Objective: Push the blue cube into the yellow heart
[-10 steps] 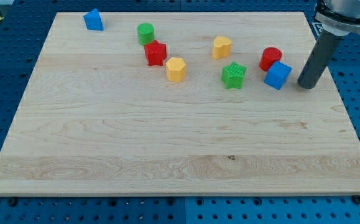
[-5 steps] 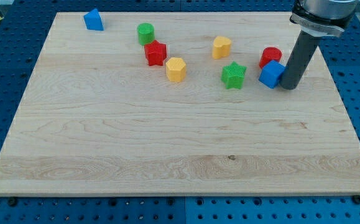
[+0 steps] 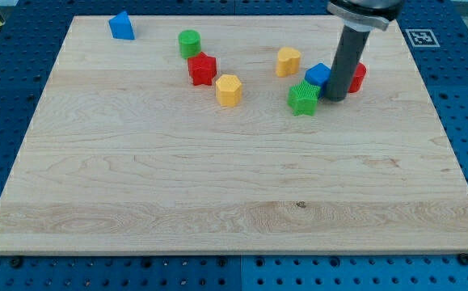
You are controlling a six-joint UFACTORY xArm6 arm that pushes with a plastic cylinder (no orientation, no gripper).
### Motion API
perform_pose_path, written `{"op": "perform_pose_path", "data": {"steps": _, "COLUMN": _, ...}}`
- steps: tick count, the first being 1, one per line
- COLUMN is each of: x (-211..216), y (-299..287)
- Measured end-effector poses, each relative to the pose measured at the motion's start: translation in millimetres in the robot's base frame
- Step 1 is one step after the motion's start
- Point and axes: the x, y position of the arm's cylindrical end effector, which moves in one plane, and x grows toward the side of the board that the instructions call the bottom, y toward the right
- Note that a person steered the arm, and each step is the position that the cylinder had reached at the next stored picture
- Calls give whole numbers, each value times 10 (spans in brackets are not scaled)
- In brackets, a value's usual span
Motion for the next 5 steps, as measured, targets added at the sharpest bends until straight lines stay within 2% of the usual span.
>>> {"op": "perform_pose_path", "data": {"steps": 5, "x": -326, "y": -371}}
